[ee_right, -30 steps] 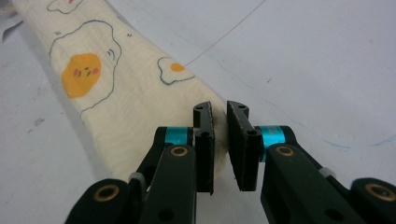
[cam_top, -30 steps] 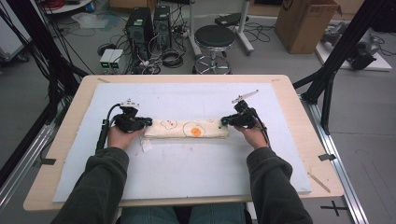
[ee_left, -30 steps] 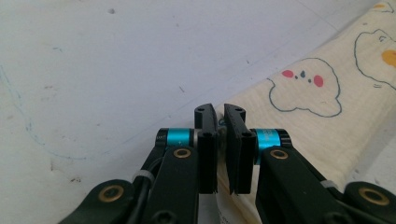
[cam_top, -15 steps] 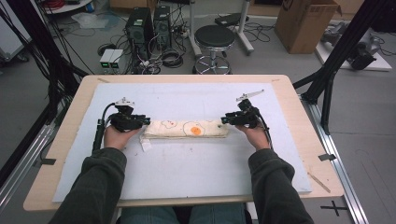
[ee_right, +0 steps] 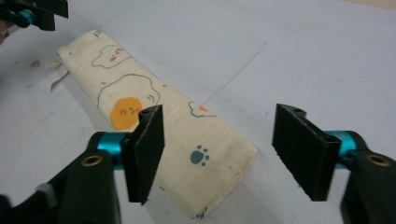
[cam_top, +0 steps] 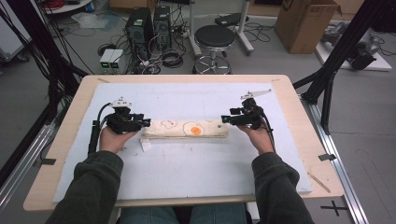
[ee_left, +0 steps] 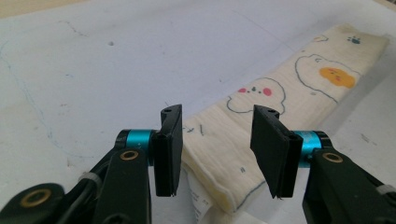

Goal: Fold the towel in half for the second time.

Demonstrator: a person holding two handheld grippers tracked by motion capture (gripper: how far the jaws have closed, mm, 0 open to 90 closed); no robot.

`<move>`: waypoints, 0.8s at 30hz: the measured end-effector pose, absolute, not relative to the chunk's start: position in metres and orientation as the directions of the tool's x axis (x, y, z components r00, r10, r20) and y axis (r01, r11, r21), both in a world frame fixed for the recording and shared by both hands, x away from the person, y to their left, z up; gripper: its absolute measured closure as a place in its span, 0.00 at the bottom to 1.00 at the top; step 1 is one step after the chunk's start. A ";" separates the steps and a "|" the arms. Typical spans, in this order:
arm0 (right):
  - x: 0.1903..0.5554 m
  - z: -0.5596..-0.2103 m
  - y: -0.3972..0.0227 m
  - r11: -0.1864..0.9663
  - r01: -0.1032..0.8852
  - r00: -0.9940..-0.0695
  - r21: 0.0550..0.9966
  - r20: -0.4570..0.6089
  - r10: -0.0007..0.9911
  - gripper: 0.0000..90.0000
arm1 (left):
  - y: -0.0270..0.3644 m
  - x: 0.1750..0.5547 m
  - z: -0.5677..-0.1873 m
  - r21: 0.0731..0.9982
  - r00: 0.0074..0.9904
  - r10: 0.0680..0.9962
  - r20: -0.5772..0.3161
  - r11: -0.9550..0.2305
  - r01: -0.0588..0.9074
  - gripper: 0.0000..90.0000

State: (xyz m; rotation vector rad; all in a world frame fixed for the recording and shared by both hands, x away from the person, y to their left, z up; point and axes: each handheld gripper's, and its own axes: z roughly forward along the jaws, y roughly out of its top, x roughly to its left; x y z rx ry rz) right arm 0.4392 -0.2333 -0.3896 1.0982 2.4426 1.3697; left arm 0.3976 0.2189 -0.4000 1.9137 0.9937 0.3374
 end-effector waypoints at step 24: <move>0.418 -0.375 -0.233 0.310 0.513 -0.720 0.800 0.205 0.663 0.14 | 0.216 0.370 -0.389 0.837 0.688 0.713 -0.137 -0.288 0.465 0.45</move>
